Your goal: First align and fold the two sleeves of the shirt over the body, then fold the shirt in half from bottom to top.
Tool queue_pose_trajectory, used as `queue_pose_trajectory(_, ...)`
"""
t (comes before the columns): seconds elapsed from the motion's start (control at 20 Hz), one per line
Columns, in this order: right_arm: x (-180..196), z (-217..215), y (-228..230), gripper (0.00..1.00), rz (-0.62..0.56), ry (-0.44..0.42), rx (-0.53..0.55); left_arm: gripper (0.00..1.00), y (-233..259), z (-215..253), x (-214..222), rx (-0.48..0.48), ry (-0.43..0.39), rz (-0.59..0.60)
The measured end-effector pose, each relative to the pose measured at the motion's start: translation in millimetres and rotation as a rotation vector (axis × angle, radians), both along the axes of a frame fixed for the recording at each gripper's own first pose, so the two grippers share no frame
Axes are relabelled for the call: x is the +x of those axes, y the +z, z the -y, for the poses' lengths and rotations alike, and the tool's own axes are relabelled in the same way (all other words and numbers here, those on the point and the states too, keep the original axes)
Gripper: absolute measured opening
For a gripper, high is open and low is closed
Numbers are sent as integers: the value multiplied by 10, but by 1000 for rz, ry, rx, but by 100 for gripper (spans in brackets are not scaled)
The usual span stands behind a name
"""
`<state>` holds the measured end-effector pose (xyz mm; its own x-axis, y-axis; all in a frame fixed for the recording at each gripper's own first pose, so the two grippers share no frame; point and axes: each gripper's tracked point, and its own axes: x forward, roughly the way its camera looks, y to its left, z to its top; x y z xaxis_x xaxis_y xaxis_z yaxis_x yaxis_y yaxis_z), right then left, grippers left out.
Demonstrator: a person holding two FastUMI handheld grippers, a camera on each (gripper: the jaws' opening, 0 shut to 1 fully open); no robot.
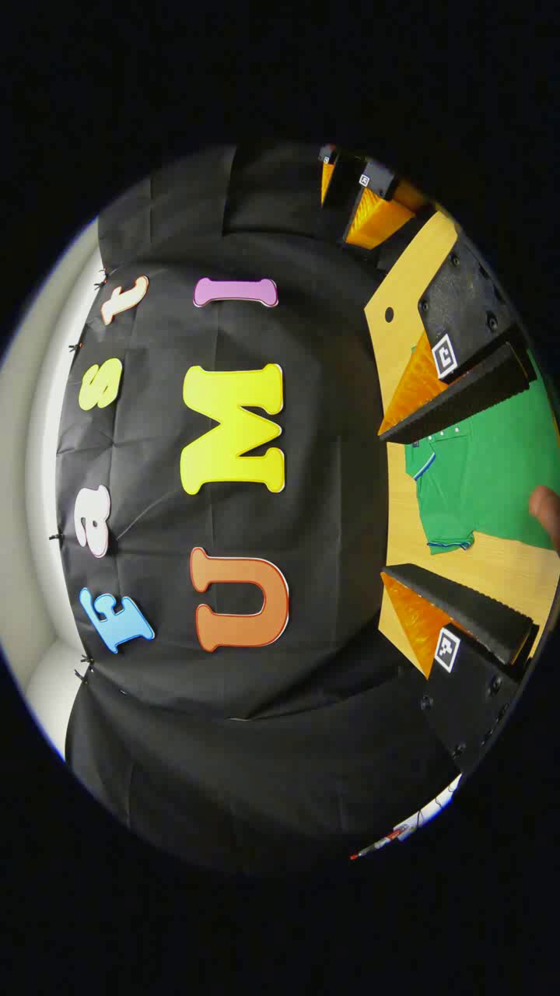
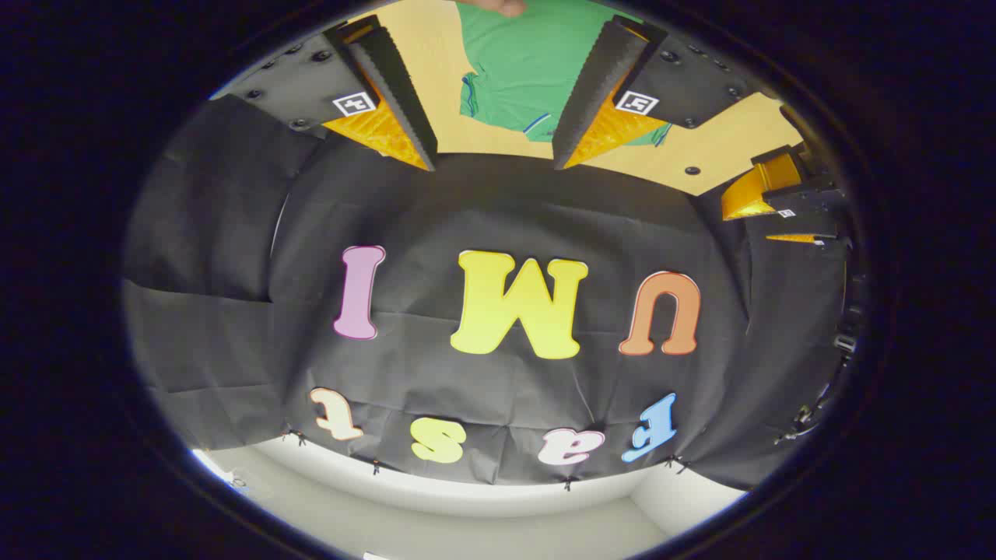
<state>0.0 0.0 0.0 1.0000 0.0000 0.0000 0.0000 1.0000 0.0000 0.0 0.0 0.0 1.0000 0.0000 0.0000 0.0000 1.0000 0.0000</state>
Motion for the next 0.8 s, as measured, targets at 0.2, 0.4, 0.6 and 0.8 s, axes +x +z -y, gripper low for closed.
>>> queue_pose_trajectory(0.2, 117, -34, -1, 95, -10, 23, -12, 100, 23, 35, 85, 8, 5, 6)
queue_pose_trajectory(0.4, 163, 18, -22, 94, -15, 24, -12, 100, 3, 102, 124, 1, 5, 0)
queue_pose_trajectory(0.6, 182, 57, -74, 94, -29, 21, -10, 100, 2, 158, 120, -1, -6, -1)
queue_pose_trajectory(0.8, 171, 71, -85, 94, -30, 19, -7, 100, -1, 192, 123, -4, -12, 1)
